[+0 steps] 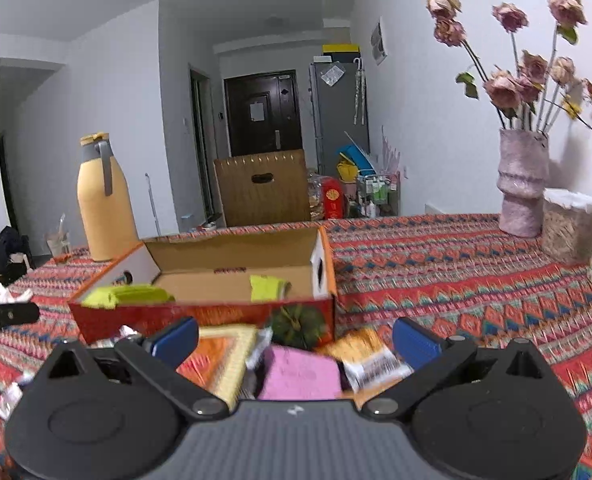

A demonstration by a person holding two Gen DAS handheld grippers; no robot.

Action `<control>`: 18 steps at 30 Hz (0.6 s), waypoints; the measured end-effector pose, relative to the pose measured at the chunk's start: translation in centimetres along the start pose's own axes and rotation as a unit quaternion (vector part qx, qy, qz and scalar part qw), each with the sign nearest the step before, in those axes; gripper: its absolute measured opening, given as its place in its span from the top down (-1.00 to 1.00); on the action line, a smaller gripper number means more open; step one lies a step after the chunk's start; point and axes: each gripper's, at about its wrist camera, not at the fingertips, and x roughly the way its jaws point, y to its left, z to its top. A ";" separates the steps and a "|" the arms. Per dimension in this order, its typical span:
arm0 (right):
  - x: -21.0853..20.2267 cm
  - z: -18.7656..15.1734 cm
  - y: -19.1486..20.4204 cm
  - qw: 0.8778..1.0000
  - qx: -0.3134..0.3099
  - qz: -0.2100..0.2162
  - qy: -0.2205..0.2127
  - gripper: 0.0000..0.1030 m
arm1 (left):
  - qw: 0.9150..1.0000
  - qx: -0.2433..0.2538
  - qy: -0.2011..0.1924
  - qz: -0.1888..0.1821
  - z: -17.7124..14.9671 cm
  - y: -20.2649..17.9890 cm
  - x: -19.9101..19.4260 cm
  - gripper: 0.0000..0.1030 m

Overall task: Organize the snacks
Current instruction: 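Move the right gripper to the white-and-gold cracker packet and grasp it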

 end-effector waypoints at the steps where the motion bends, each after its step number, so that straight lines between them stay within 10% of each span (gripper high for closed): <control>1: -0.2 -0.6 -0.2 1.000 -0.001 -0.005 0.003 -1.00 | 1.000 -0.003 0.003 0.002 -0.4 0.2 0.2 -1.00; 18: 0.3 -3.2 -3.1 0.997 0.011 -0.057 0.045 -1.00 | 1.000 -0.024 -0.018 -0.006 -2.6 1.4 1.3 -1.00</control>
